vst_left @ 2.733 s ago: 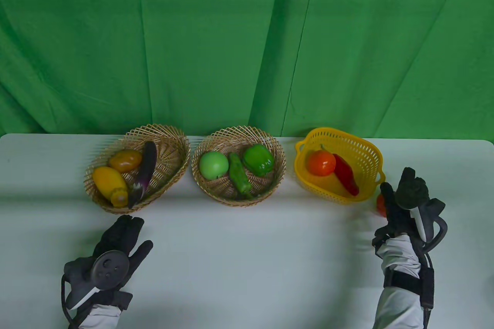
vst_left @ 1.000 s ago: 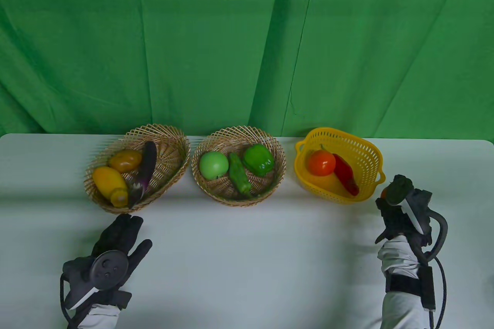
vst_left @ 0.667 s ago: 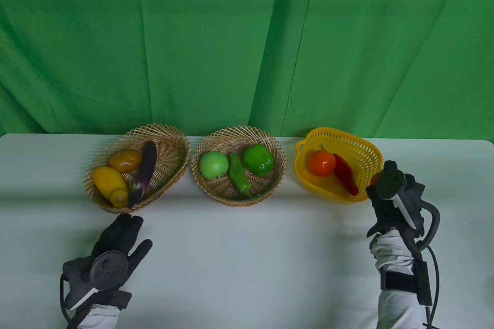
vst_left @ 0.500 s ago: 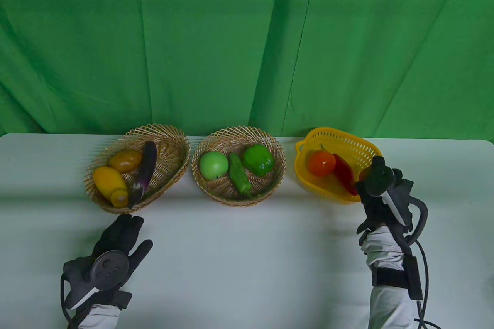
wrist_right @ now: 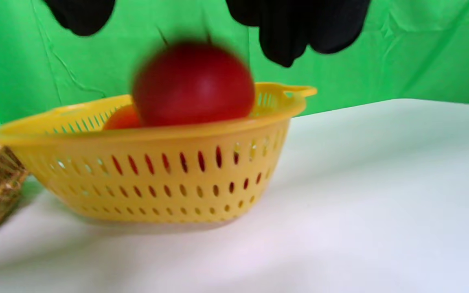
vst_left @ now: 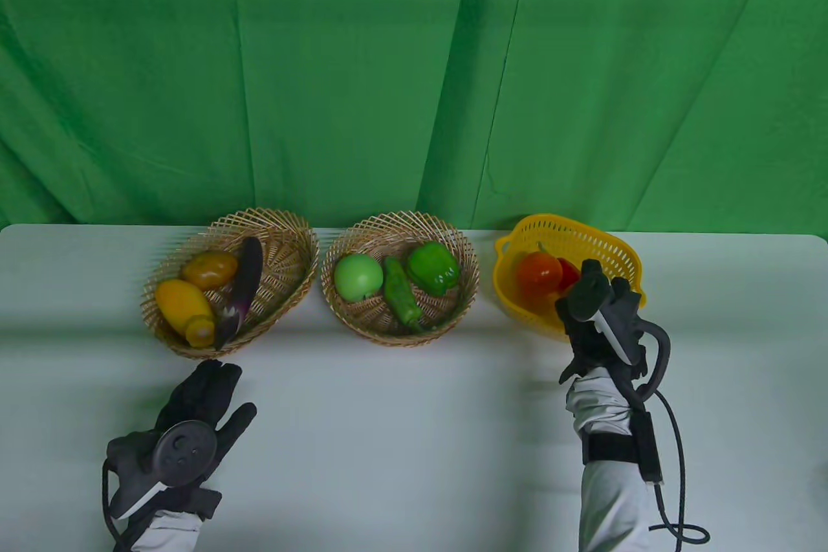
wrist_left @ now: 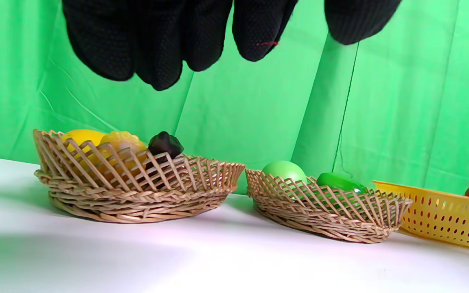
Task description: Place 10 objects into 3 containers, with green background
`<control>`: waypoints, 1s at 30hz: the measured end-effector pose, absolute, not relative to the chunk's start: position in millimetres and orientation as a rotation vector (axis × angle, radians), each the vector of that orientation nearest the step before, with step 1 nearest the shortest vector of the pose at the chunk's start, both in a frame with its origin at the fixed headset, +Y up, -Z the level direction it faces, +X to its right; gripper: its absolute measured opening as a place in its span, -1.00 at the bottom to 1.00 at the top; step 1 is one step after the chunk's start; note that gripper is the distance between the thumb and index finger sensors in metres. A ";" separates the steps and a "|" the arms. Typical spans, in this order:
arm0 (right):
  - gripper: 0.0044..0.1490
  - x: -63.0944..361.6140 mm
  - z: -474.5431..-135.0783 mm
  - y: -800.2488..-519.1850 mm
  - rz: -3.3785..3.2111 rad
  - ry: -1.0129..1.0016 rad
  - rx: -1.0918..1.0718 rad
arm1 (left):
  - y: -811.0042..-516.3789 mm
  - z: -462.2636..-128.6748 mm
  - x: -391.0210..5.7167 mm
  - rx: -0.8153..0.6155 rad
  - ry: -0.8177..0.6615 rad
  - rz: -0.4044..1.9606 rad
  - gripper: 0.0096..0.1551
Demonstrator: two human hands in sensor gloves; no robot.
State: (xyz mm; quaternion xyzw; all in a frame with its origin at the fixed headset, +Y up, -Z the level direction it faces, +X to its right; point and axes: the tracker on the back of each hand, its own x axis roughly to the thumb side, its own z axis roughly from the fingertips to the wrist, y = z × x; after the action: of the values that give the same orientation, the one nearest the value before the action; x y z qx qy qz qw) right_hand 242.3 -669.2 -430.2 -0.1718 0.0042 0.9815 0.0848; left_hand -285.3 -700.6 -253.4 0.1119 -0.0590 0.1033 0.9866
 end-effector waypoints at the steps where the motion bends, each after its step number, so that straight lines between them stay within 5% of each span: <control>1: 0.00 242.3 -429.0 -668.8 2.921 0.001 -0.508 | -700.8 -253.6 -285.2 0.225 -0.120 0.209 -0.19; 18: -0.03 232.8 -354.6 -620.2 2.681 -0.216 -0.305 | -700.3 -252.7 -284.2 0.229 -0.158 0.266 -0.18; 30: -0.10 208.6 -304.5 -638.4 2.633 -0.216 -0.132 | -699.7 -250.8 -281.3 0.237 -0.180 0.297 -0.19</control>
State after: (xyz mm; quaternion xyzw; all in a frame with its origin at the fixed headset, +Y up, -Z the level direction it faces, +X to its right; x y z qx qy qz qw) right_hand 208.6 -638.4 -304.5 -0.0483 -0.0790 0.9649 0.2458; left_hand -281.3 -699.7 -250.8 0.1175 -0.0894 0.1472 0.9780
